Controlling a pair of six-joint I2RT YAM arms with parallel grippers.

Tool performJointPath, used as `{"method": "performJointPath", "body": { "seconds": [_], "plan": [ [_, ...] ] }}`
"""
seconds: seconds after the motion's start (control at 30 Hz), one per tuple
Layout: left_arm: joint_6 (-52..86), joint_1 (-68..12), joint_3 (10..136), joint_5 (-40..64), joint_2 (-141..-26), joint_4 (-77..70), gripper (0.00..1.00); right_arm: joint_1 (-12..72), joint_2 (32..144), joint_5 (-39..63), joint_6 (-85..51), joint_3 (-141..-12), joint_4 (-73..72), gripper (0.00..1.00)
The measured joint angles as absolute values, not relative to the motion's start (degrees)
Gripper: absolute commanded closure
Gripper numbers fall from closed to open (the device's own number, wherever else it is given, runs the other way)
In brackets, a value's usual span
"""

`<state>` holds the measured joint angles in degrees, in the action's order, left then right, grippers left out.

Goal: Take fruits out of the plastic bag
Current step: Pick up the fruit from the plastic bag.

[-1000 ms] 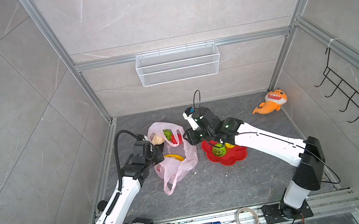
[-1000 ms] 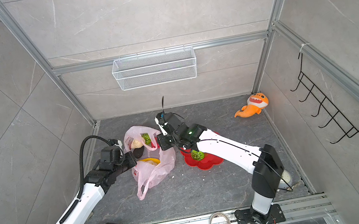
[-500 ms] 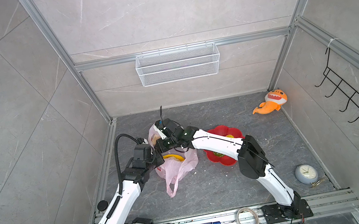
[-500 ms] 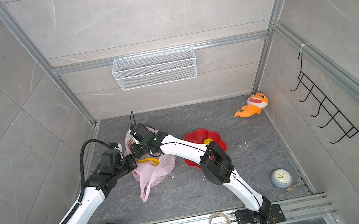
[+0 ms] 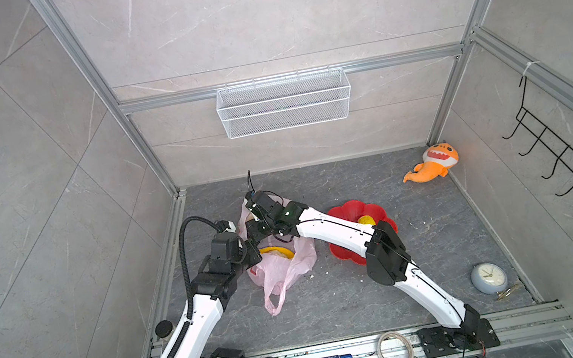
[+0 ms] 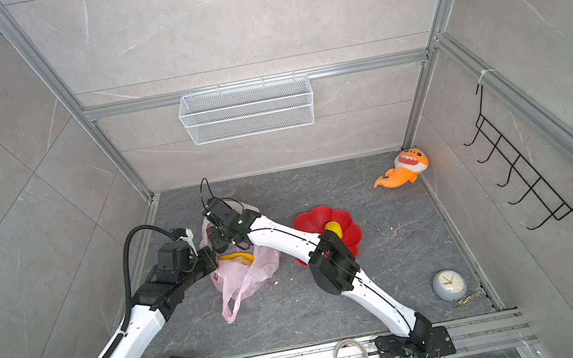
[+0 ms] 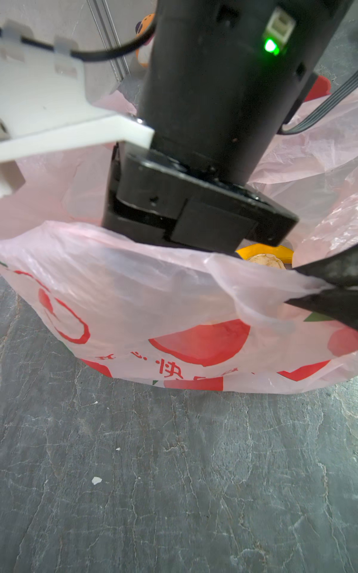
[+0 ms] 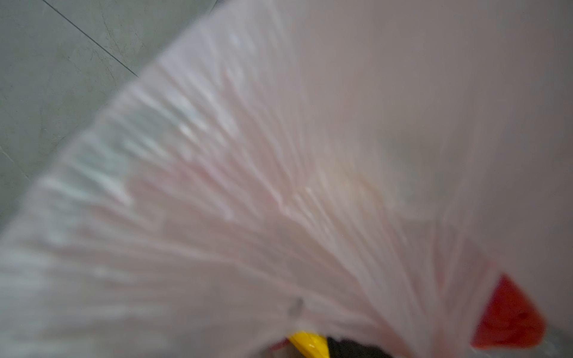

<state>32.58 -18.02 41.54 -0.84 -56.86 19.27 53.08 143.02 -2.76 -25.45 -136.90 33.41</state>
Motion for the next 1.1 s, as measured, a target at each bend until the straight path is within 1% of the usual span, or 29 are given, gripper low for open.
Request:
{"method": "performJointPath", "body": {
  "seconds": [0.17,0.2,0.27,0.43,0.57,0.9,1.1],
  "plan": [
    [32.6,-18.0,41.5,-0.8,-56.9,19.3,1.00,53.1,143.4,-4.6,-23.9,-138.3,34.3,0.24],
    [32.6,-18.0,41.5,-0.8,-56.9,19.3,1.00,53.1,144.0,-5.0,-23.7,-139.3,34.8,0.19],
    [32.6,-18.0,41.5,-0.8,-56.9,19.2,1.00,53.1,145.4,-5.5,-23.1,-141.8,35.7,0.14],
    [32.4,-18.0,41.5,-0.8,-56.8,19.2,1.00,53.0,150.7,-6.5,-22.6,-148.8,38.0,0.10],
    [31.7,-18.0,41.5,-1.0,-56.8,19.3,1.00,52.7,153.4,-7.3,-22.2,-151.9,39.7,0.08],
    [30.8,-18.0,40.7,-1.4,-57.3,18.2,1.00,51.4,153.8,-8.4,-22.2,-151.7,38.4,0.08],
    [30.1,-18.0,39.6,-0.9,-56.9,16.2,1.00,50.6,154.7,-6.2,-22.2,-151.2,35.3,0.08]
  ]
}}
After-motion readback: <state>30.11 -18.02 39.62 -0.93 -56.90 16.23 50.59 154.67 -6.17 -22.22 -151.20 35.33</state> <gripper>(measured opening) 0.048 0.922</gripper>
